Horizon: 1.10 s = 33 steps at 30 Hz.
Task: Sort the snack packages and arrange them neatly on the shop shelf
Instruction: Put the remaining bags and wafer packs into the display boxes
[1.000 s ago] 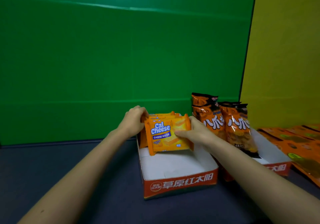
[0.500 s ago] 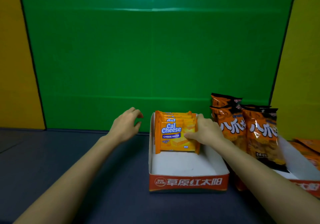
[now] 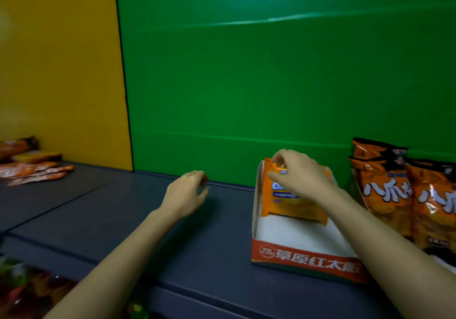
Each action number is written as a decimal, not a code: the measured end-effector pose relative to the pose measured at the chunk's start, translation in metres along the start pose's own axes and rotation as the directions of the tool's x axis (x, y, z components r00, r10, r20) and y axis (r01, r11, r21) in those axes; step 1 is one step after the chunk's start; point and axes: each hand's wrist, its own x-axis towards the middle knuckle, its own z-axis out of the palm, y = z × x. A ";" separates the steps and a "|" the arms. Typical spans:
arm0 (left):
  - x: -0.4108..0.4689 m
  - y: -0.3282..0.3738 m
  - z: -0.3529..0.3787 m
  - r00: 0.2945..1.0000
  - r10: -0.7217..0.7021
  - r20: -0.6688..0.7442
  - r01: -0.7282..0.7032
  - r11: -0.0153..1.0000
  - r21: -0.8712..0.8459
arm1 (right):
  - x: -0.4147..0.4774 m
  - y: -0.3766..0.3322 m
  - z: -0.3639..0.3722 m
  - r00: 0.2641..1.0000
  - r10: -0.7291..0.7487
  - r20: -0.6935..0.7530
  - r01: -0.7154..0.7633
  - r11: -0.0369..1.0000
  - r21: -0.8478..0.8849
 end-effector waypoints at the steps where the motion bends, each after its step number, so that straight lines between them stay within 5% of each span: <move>1: -0.007 -0.009 -0.005 1.000 -0.023 -0.005 0.023 1.000 0.015 | 0.003 -0.015 0.002 0.999 -0.037 0.010 0.037 0.999 0.027; 18: -0.159 -0.263 -0.163 0.911 -0.410 -0.037 0.407 0.886 0.221 | 0.015 -0.324 0.100 0.879 -0.407 0.249 0.317 0.889 0.331; 33: -0.217 -0.446 -0.233 0.897 -0.439 -0.049 0.434 0.855 0.283 | 0.048 -0.521 0.180 0.878 -0.367 0.309 0.234 0.890 0.391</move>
